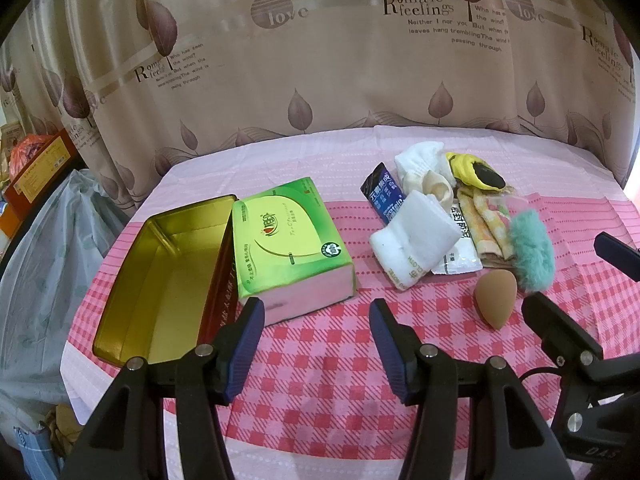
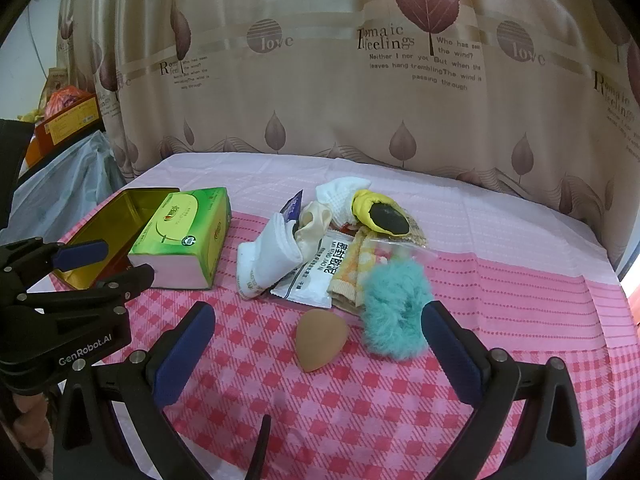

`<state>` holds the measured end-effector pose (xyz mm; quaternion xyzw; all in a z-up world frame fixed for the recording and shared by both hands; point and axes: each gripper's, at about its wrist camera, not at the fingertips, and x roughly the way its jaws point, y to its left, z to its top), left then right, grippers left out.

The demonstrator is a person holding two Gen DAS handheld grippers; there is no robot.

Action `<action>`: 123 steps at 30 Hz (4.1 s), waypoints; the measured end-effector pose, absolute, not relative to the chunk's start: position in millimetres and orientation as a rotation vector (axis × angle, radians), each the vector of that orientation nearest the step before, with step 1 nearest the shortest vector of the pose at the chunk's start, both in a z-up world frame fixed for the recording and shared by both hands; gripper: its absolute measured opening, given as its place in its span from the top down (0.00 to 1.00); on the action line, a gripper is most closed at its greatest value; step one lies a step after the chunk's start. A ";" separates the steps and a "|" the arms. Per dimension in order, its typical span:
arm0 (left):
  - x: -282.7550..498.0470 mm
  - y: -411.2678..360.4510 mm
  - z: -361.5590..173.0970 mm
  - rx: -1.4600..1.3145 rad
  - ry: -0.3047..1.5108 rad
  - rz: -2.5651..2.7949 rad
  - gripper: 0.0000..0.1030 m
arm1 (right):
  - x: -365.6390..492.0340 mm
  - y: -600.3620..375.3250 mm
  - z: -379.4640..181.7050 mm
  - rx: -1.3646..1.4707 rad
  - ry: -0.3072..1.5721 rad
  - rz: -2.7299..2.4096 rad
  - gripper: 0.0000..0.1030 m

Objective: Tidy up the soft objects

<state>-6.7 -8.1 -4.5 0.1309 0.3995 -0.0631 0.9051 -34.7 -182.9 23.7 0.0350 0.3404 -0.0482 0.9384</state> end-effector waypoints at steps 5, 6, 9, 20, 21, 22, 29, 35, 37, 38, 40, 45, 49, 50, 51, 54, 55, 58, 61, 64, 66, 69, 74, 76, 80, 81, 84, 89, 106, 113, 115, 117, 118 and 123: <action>-6.4 -8.1 -4.2 0.271 0.826 -0.131 0.46 | -33.1 -184.9 23.3 0.069 0.697 -0.095 0.01; -6.6 -8.2 -4.7 0.270 0.827 -0.131 0.46 | -33.9 -183.5 22.9 0.065 0.699 -0.094 0.01; -6.3 -8.6 -5.9 0.269 0.829 -0.133 0.46 | -33.7 -184.4 20.6 0.069 0.703 -0.095 0.02; 0.0 -7.1 -12.4 0.282 0.839 -0.152 0.46 | -26.2 -216.8 6.8 0.117 0.745 -0.153 0.24; 1.0 -7.2 -13.6 0.287 0.839 -0.153 0.46 | -24.8 -220.6 4.7 0.122 0.752 -0.158 0.26; 2.1 -7.0 -14.3 0.289 0.840 -0.155 0.46 | -23.4 -224.5 1.9 0.125 0.761 -0.166 0.26; 10.5 -8.4 -20.6 0.300 0.846 -0.173 0.46 | -12.1 -245.0 -14.5 0.135 0.791 -0.205 0.28; 16.2 -13.6 -26.0 0.311 0.852 -0.194 0.46 | 6.7 -254.8 -27.7 0.146 0.815 -0.200 0.29; 17.8 -16.3 -28.1 0.316 0.857 -0.202 0.46 | 12.5 -257.7 -31.9 0.155 0.824 -0.193 0.32; 18.6 -17.8 -28.8 0.321 0.857 -0.201 0.46 | 14.9 -258.8 -33.9 0.159 0.828 -0.189 0.35; 20.3 -20.8 -30.2 0.330 0.856 -0.205 0.46 | 19.5 -260.3 -38.8 0.164 0.840 -0.178 0.40; 23.9 -29.1 -32.3 0.344 0.851 -0.214 0.46 | 20.6 -262.4 -47.5 0.185 0.849 -0.145 0.57; 28.0 -35.0 -33.5 0.349 0.855 -0.225 0.46 | 14.7 -263.6 -46.5 0.189 0.827 -0.134 0.69; 29.1 -36.3 -33.5 0.346 0.859 -0.231 0.46 | 13.4 -264.3 -45.6 0.188 0.821 -0.135 0.72; 29.8 -37.4 -33.3 0.343 0.861 -0.236 0.46 | 12.0 -265.3 -44.7 0.193 0.817 -0.137 0.74; 31.4 -40.9 -32.3 0.333 0.868 -0.254 0.46 | 6.9 -271.0 -40.3 0.208 0.799 -0.157 0.83; 31.7 -42.2 -32.1 0.330 0.870 -0.262 0.46 | 4.6 -273.7 -38.8 0.202 0.797 -0.175 0.84; 32.2 -46.5 -31.6 0.329 0.873 -0.287 0.46 | -1.1 -285.2 -39.0 0.201 0.798 -0.229 0.85; 32.8 -50.7 -30.4 0.307 0.877 -0.332 0.46 | -5.9 -299.8 -42.5 0.210 0.803 -0.288 0.86; 36.4 -58.1 -31.7 0.287 0.897 -0.384 0.46 | -6.2 -308.0 -46.4 0.209 0.806 -0.319 0.86; 38.2 -64.3 -32.7 0.287 0.898 -0.406 0.46 | -4.4 -309.9 -48.8 0.216 0.808 -0.319 0.86; 42.4 -76.0 -37.1 0.307 0.910 -0.419 0.46 | -2.0 -311.1 -52.4 0.223 0.821 -0.305 0.86; 51.3 -90.6 -50.1 0.339 0.939 -0.410 0.46 | 0.2 -315.3 -54.9 0.251 0.831 -0.281 0.86; 54.1 -94.7 -55.3 0.350 0.940 -0.397 0.46 | -0.7 -313.3 -55.7 0.258 0.836 -0.275 0.86; 64.5 -98.6 -62.1 0.359 0.939 -0.355 0.46 | 1.1 -312.7 -57.9 0.266 0.847 -0.257 0.86; 66.7 -97.9 -62.2 0.356 0.938 -0.348 0.46 | 1.0 -312.0 -58.7 0.266 0.849 -0.256 0.86; 74.5 -94.8 -62.0 0.344 0.940 -0.347 0.46 | 1.9 -312.8 -60.2 0.274 0.853 -0.250 0.85; 79.7 -89.9 -59.7 0.314 0.948 -0.377 0.64 | 3.4 -314.4 -62.6 0.283 0.859 -0.241 0.84; 59.4 -69.5 -21.0 0.223 0.929 -0.503 0.80 | 3.6 -313.5 -63.5 0.282 0.859 -0.241 0.83; 50.5 -54.1 1.4 0.192 0.904 -0.539 0.80 | 3.5 -312.5 -64.4 0.274 0.860 -0.245 0.83; 49.2 -47.9 8.1 0.191 0.890 -0.535 0.80 | 4.2 -312.0 -64.8 0.271 0.861 -0.246 0.83; 49.8 -42.0 14.9 0.185 0.882 -0.529 0.80 | 4.3 -312.1 -64.8 0.271 0.862 -0.246 0.83; 50.4 -38.0 18.0 0.185 0.877 -0.519 0.80 | 4.4 -312.0 -64.9 0.270 0.862 -0.246 0.83; 59.0 -11.2 27.8 0.186 0.854 -0.436 0.80 | 4.6 -311.9 -65.6 0.269 0.862 -0.246 0.83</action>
